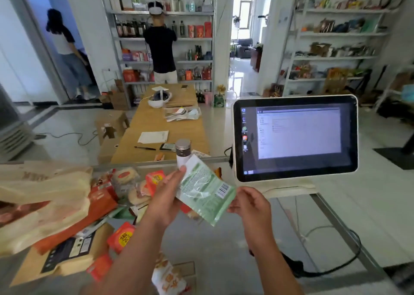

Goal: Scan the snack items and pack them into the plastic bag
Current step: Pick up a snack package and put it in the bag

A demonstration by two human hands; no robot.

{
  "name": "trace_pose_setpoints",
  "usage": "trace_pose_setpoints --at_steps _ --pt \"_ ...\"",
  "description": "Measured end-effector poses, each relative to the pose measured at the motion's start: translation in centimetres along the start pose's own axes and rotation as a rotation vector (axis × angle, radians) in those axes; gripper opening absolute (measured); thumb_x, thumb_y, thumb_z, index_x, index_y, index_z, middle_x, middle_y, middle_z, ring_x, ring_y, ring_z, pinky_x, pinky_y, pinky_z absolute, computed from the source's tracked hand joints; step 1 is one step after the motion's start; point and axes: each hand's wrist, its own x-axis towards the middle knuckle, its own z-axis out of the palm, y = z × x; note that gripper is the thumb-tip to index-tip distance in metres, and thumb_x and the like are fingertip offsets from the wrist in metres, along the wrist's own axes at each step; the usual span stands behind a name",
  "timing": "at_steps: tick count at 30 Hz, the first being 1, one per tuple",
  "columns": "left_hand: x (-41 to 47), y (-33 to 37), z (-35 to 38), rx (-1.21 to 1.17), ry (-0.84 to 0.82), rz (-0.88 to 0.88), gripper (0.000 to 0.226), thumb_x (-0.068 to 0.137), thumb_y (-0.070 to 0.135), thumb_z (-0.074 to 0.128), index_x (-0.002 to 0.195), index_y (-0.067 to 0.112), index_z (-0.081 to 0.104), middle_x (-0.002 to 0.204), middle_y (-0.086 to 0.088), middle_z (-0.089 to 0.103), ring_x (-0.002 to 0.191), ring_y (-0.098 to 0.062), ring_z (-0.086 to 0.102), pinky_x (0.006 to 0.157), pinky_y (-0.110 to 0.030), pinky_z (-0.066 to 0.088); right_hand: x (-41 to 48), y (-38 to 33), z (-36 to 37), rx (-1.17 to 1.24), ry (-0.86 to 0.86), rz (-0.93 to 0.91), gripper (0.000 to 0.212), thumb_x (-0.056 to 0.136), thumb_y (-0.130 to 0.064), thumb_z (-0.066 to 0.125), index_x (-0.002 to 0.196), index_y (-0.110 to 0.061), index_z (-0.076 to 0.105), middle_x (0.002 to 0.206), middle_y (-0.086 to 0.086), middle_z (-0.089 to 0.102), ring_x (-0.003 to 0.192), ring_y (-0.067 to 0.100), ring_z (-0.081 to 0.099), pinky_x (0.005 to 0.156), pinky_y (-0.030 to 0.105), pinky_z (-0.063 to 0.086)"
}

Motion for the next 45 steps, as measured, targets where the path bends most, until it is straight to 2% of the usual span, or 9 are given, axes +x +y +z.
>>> trace_pose_setpoints --at_steps 6,10,19,24,27,31,37,41,45 --pt "-0.1 -2.9 0.7 0.450 0.139 0.187 0.034 0.094 0.037 0.056 0.085 0.004 0.060 0.074 -0.005 0.060 0.066 -0.014 0.056 0.061 -0.026 0.046 0.9 1.1 -3.3 -0.309 -0.046 -0.118 0.014 0.095 -0.019 0.053 0.083 -0.017 0.062 0.082 0.001 0.069 0.078 0.017 0.067 0.068 0.036 0.057" --pt "-1.0 -3.5 1.7 0.583 0.082 0.292 0.036 0.099 0.032 0.045 0.081 0.001 0.049 0.062 0.002 0.039 0.052 -0.004 0.036 0.048 -0.014 0.035 0.5 0.3 -4.0 -0.374 -0.192 -0.136 0.015 0.096 -0.014 0.050 0.082 -0.012 0.055 0.080 0.009 0.065 0.069 0.018 0.063 0.054 0.026 0.052" --pt "-0.8 -2.1 -1.2 0.749 0.274 0.747 0.042 0.098 0.037 0.052 0.062 0.017 0.042 0.056 0.007 0.038 0.053 -0.004 0.037 0.050 -0.017 0.029 -0.8 -1.7 -1.3 -0.273 -0.246 -0.182 0.015 0.096 -0.009 0.049 0.083 -0.006 0.055 0.078 0.003 0.069 0.060 0.004 0.062 0.051 0.019 0.048" --pt "-1.6 -1.6 -3.9 0.731 0.466 0.915 0.028 0.094 0.035 0.044 0.068 0.023 0.048 0.060 0.010 0.045 0.057 -0.005 0.042 0.053 -0.025 0.034 -2.7 -0.5 1.5 -0.410 -0.252 -0.571 0.023 0.091 -0.009 0.052 0.076 -0.025 0.049 0.071 0.002 0.061 0.064 0.012 0.060 0.053 0.017 0.044" --pt "-1.7 -1.3 -4.9 0.661 0.552 0.924 0.029 0.093 0.032 0.045 0.068 0.018 0.049 0.061 0.009 0.044 0.058 -0.004 0.041 0.054 -0.026 0.032 -3.3 0.4 3.3 -0.406 -0.250 -0.578 0.021 0.092 -0.005 0.053 0.077 -0.019 0.050 0.073 0.001 0.061 0.066 0.009 0.060 0.052 0.017 0.045" --pt "-1.5 -0.3 -6.5 0.730 0.440 0.970 0.029 0.094 0.030 0.044 0.069 0.017 0.050 0.062 0.007 0.044 0.059 -0.005 0.041 0.054 -0.020 0.030 -3.1 0.9 4.5 -0.399 -0.254 -0.372 0.019 0.092 -0.007 0.055 0.082 -0.022 0.053 0.085 0.004 0.067 0.077 0.015 0.066 0.065 0.040 0.057" --pt "-1.3 2.8 -8.5 0.814 0.258 1.041 0.030 0.094 0.026 0.044 0.075 0.006 0.057 0.065 0.005 0.050 0.061 -0.009 0.043 0.054 -0.010 0.031 -3.8 -0.7 7.3 -0.562 -0.385 -0.339 0.042 0.080 -0.025 0.075 0.119 -0.024 0.060 0.103 -0.007 0.066 0.084 -0.009 0.061 0.065 0.003 0.045" --pt "-0.7 4.1 -10.0 0.938 0.100 1.148 0.035 0.095 0.026 0.047 0.073 0.001 0.059 0.066 0.001 0.053 0.062 -0.008 0.043 0.054 -0.023 0.034 -4.2 -0.8 8.8 -0.597 -0.407 -0.445 0.033 0.079 -0.023 0.076 0.110 -0.030 0.065 0.102 -0.016 0.066 0.091 -0.005 0.061 0.074 0.006 0.045" --pt "-0.5 4.6 -11.0 0.940 0.030 1.171 0.028 0.095 0.024 0.048 0.075 0.006 0.059 0.073 0.012 0.046 0.067 0.001 0.039 0.061 -0.009 0.029 -4.9 -0.2 10.3 -0.555 -0.447 -0.429 0.025 0.082 -0.015 0.073 0.107 -0.017 0.072 0.096 -0.009 0.072 0.088 0.001 0.067 0.076 0.017 0.052"
